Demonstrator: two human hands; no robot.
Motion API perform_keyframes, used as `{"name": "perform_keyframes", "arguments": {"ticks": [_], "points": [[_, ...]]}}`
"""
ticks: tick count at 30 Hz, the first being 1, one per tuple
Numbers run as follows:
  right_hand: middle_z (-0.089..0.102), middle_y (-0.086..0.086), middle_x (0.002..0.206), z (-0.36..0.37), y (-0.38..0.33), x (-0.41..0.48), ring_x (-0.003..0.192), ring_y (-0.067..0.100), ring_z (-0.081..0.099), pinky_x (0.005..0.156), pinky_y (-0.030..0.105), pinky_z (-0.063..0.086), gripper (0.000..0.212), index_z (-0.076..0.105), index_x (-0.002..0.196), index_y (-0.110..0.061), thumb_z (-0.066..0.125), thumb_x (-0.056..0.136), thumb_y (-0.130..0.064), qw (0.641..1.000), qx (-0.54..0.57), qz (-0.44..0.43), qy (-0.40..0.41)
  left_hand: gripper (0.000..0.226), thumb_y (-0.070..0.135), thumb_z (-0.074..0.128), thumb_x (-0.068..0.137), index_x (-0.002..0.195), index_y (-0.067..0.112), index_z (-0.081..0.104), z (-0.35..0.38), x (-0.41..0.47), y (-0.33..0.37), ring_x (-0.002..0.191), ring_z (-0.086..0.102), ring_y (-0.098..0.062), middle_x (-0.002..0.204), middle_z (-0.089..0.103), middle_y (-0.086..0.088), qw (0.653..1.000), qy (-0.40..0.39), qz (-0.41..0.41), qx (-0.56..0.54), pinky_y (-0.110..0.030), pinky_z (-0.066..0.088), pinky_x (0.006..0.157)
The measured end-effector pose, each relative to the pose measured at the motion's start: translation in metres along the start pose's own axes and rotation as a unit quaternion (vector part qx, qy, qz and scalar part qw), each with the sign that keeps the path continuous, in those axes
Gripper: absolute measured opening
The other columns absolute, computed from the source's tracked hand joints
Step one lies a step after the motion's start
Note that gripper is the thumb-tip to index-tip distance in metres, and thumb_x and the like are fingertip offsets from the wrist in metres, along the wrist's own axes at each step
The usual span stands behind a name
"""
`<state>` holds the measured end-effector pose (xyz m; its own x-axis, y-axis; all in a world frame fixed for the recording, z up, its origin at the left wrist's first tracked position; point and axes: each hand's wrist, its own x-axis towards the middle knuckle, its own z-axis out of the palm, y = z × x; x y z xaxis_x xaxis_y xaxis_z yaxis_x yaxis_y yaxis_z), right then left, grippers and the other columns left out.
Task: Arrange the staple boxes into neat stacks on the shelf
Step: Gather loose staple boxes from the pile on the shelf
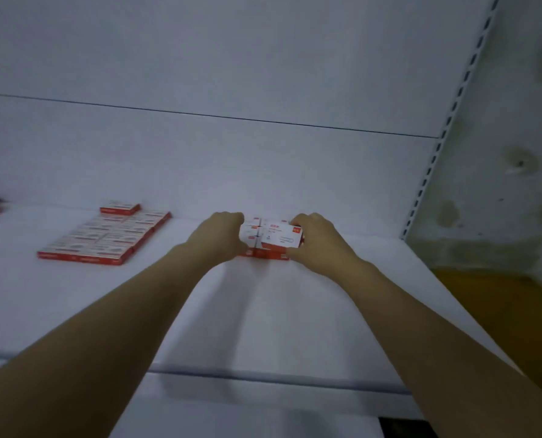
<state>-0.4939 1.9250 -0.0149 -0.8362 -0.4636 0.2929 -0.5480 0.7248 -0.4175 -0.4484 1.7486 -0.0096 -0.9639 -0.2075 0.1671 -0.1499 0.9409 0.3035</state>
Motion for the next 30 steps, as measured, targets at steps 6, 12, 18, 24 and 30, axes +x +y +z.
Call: {"name": "perform_keyframes", "arguments": {"ticks": [6, 12, 18, 24, 30], "points": [[0.046, 0.006, 0.116, 0.031, -0.015, 0.024, 0.102, 0.022, 0.053, 0.080, 0.027, 0.046, 0.045, 0.053, 0.121, -0.014, 0.066, 0.078, -0.006, 0.996, 0.055, -0.052, 0.037, 0.062, 0.005, 0.064, 0.081, 0.138, 0.016, 0.042, 0.009, 0.007, -0.019, 0.100, 0.058, -0.023, 0.118, 0.057, -0.009, 0.989, 0.097, 0.048, -0.101, -0.027, 0.046, 0.082], [0.046, 0.005, 0.119, 0.052, -0.027, 0.046, 0.105, 0.024, 0.053, 0.084, 0.033, 0.052, 0.047, 0.057, 0.116, -0.012, 0.063, 0.073, 0.007, 0.979, 0.156, -0.039, 0.122, 0.064, -0.010, 0.064, 0.074, 0.134, 0.009, 0.048, 0.021, 0.023, -0.028, 0.097, 0.056, -0.021, 0.127, 0.048, -0.010, 0.975, 0.129, 0.089, -0.157, -0.014, 0.040, 0.078], [0.042, 0.002, 0.129, 0.069, -0.025, 0.058, 0.117, 0.021, 0.050, 0.086, 0.034, 0.055, 0.050, 0.055, 0.123, -0.013, 0.058, 0.079, 0.011, 0.960, 0.240, -0.057, 0.131, 0.051, -0.013, 0.064, 0.074, 0.119, 0.008, 0.058, 0.037, 0.034, -0.045, 0.081, 0.052, -0.010, 0.122, 0.055, -0.007, 0.934, 0.247, 0.109, -0.235, -0.002, 0.042, 0.068], [0.048, -0.008, 0.120, 0.067, -0.015, 0.060, 0.107, 0.011, 0.055, 0.070, 0.010, 0.054, 0.052, 0.055, 0.123, -0.023, 0.060, 0.082, 0.009, 0.942, 0.316, -0.042, 0.103, 0.050, -0.002, 0.066, 0.080, 0.124, 0.019, 0.055, 0.039, 0.037, -0.052, 0.083, 0.052, 0.003, 0.113, 0.052, 0.011, 0.923, 0.228, 0.101, -0.293, -0.009, 0.047, 0.071], [0.059, -0.015, 0.119, 0.048, -0.008, 0.061, 0.099, 0.004, 0.061, 0.075, 0.015, 0.052, 0.047, 0.050, 0.127, -0.028, 0.065, 0.086, -0.011, 0.928, 0.370, -0.007, 0.028, 0.048, 0.014, 0.070, 0.082, 0.125, 0.028, 0.054, 0.020, 0.035, -0.053, 0.090, 0.059, -0.002, 0.107, 0.060, 0.021, 0.898, 0.135, 0.061, -0.415, -0.012, 0.050, 0.071]]}}
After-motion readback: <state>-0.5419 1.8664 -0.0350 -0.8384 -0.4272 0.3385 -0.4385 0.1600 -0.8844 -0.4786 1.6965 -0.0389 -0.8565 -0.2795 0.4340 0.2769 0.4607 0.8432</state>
